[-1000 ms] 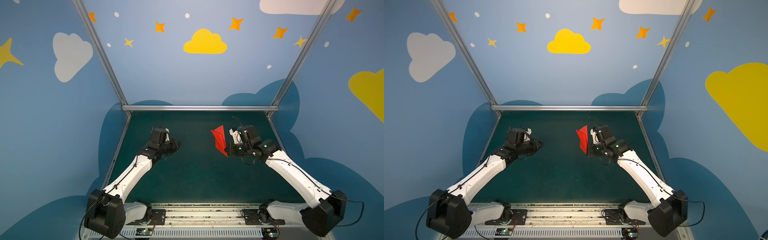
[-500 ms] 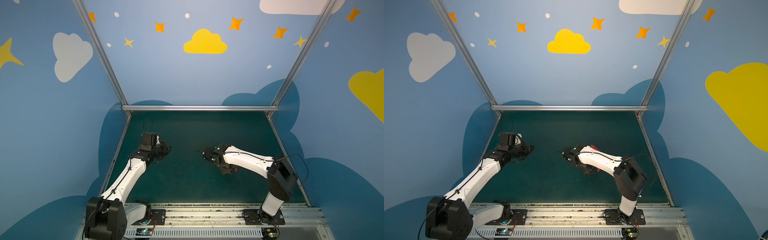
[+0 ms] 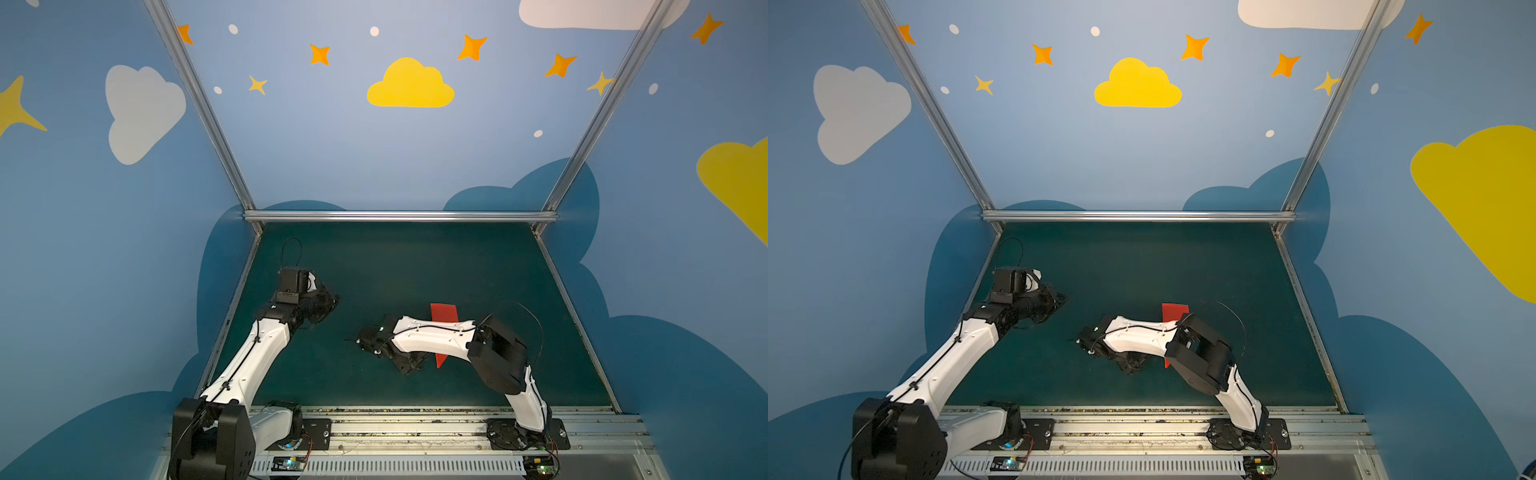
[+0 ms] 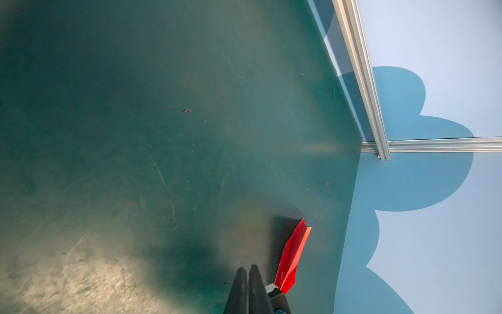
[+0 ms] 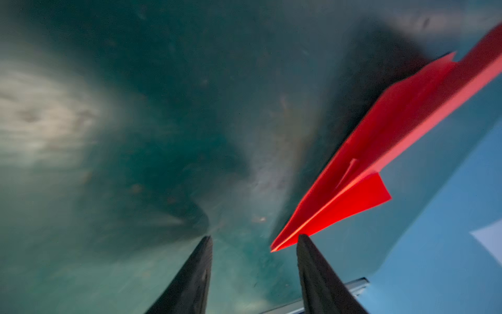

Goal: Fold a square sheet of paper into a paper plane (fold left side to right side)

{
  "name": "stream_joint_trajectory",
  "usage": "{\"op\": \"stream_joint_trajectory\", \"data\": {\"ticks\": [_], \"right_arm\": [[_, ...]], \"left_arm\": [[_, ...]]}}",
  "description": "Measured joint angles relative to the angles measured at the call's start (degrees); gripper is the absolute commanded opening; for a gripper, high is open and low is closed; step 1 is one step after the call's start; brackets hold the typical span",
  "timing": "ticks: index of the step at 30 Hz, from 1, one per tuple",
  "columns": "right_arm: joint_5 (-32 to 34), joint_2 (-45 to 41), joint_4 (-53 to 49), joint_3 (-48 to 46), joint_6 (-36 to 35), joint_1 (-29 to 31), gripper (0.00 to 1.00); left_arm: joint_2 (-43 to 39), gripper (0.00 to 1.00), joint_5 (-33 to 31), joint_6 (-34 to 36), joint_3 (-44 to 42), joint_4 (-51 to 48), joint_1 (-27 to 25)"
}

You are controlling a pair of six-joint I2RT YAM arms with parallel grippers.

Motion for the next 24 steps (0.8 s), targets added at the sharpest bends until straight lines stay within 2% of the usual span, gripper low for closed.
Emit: {"op": "stream_joint_trajectory", "data": {"ticks": [3, 6, 9, 13, 19, 22, 24], "right_arm": [[-5.60, -8.09, 4.70, -4.76, -1.09, -4.04, 0.52], [-10.86, -19.06, 8.98, -11.19, -1.95, -11.02, 0.52], [-15.78, -29.75, 12.94, -18.01, -2.67, -19.87, 0.53], [-21.94, -40.85, 17.84, -26.93, -2.86, -32.24, 0.53], [-36.57, -45.90, 25.92, -37.75, -2.80, -50.97, 0.53], [-43.39, -45.92, 29.83, -41.92, -2.38, -57.79, 0.53], [-47.39, -45.79, 32.17, -43.89, -2.23, -60.26, 0.53]], "left_arm": [[-0.11, 0.10, 1.66, 0.63, -0.28, 0.02, -0.11], [-0.11, 0.11, 2.36, 0.79, -0.55, 0.07, -2.40], [-0.04, 0.13, 1.62, 0.28, -1.09, 0.66, -9.05], [2.51, 0.14, -0.46, -1.92, -0.59, 3.52, -21.42], [15.58, 0.13, -4.24, -5.44, 5.90, 8.31, -36.89], [23.91, 0.11, -5.22, -6.19, 12.44, 10.32, -42.32], [28.98, 0.10, -5.27, -6.34, 16.70, 11.30, -44.78]]}}
